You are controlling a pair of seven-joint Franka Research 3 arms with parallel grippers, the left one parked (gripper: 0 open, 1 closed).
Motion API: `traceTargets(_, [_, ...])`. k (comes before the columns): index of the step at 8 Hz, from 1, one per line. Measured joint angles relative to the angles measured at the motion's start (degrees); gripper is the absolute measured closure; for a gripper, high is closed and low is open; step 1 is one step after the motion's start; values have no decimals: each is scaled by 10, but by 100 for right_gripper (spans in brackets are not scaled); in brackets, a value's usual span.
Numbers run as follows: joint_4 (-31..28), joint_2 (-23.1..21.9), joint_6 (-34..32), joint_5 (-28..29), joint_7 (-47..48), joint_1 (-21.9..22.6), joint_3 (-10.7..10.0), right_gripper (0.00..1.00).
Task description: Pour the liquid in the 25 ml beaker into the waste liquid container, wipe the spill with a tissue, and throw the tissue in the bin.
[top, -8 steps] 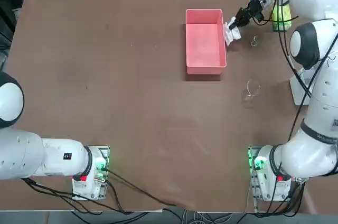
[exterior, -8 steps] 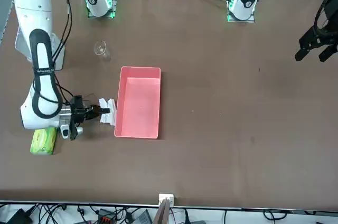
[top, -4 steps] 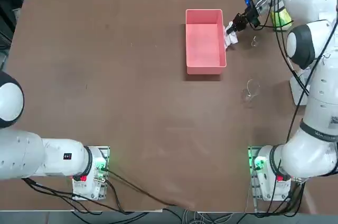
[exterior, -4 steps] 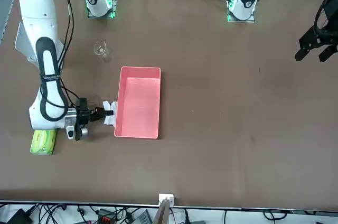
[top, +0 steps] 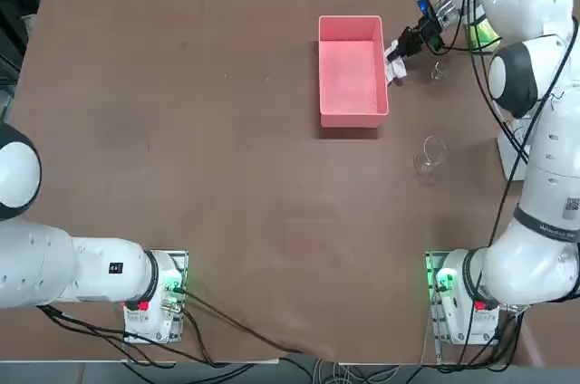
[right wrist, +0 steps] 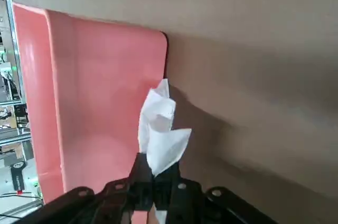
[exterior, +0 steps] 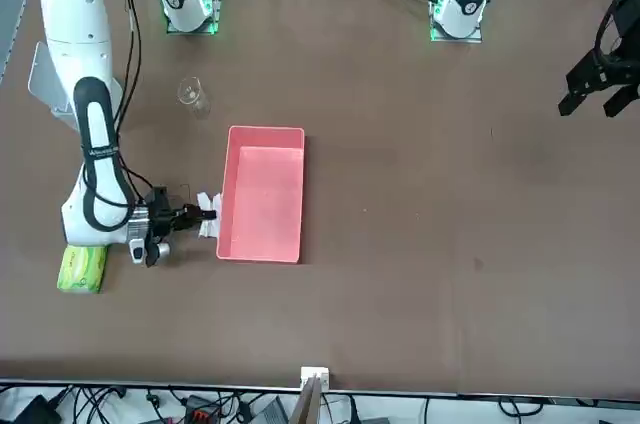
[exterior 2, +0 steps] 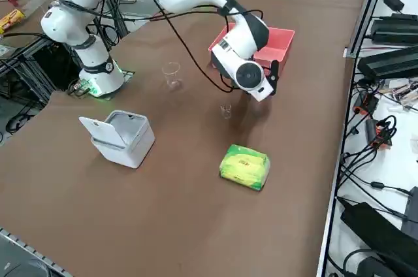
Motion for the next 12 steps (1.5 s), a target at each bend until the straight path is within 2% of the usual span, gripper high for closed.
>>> traceTargets(12, [0, 17, 39, -1, -20, 11, 4, 97])
